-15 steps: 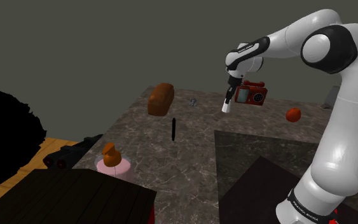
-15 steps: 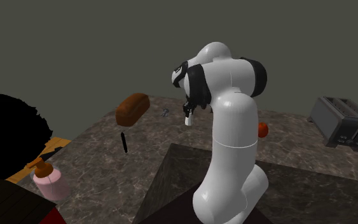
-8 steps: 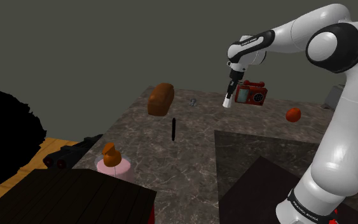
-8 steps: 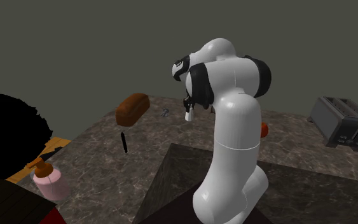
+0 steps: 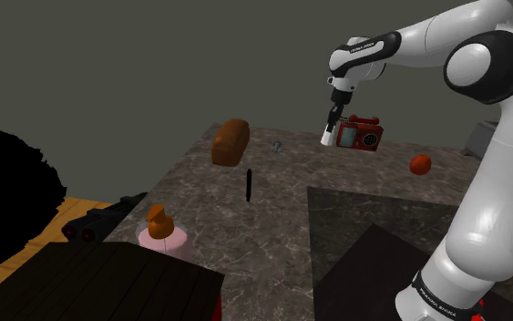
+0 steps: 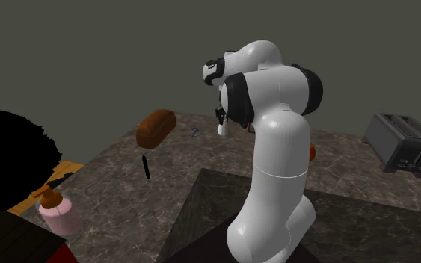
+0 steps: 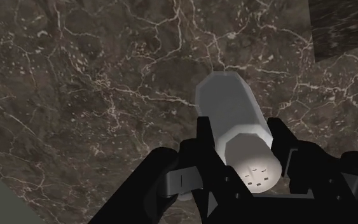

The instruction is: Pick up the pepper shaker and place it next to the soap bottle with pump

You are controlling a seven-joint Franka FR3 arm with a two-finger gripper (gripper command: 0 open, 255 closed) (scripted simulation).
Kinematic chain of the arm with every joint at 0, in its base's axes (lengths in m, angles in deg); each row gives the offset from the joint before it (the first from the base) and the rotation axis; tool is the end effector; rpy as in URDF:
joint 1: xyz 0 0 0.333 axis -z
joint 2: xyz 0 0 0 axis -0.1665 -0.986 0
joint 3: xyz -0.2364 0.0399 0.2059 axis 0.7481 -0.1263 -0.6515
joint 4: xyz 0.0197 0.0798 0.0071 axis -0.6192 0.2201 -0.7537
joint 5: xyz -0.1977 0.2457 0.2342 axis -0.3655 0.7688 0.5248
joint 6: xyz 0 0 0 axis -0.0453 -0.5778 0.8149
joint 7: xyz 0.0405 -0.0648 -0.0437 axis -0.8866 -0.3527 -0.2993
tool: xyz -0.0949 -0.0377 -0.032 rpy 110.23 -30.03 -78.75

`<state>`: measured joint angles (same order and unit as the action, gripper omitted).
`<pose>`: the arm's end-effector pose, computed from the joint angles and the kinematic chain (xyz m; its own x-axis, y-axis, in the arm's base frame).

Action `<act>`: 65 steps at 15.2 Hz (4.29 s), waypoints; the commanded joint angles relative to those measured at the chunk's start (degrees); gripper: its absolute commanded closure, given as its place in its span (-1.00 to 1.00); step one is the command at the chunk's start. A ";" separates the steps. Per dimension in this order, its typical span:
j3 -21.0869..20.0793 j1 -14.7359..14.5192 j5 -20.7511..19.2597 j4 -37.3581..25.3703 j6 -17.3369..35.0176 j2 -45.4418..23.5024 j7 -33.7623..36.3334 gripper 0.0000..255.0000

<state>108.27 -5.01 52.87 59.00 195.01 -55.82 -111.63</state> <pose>0.5277 -0.2759 0.4842 0.9556 0.2821 0.0849 0.2862 -0.9573 -0.0405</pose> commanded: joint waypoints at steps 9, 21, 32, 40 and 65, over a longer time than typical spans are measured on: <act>0.16 0.09 -0.66 -6.81 -7.50 0.80 0.92 1.00; 0.44 0.63 -0.32 -17.45 -17.10 -0.35 1.42 1.00; -4.31 -5.14 -4.92 -8.25 -16.66 10.22 12.01 1.00; -11.39 -9.68 -7.10 1.37 -14.71 18.92 23.92 1.00; -34.92 -22.22 -4.60 3.29 -12.49 20.25 59.31 1.00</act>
<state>74.36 -26.69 48.24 62.69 182.33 -35.08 -53.96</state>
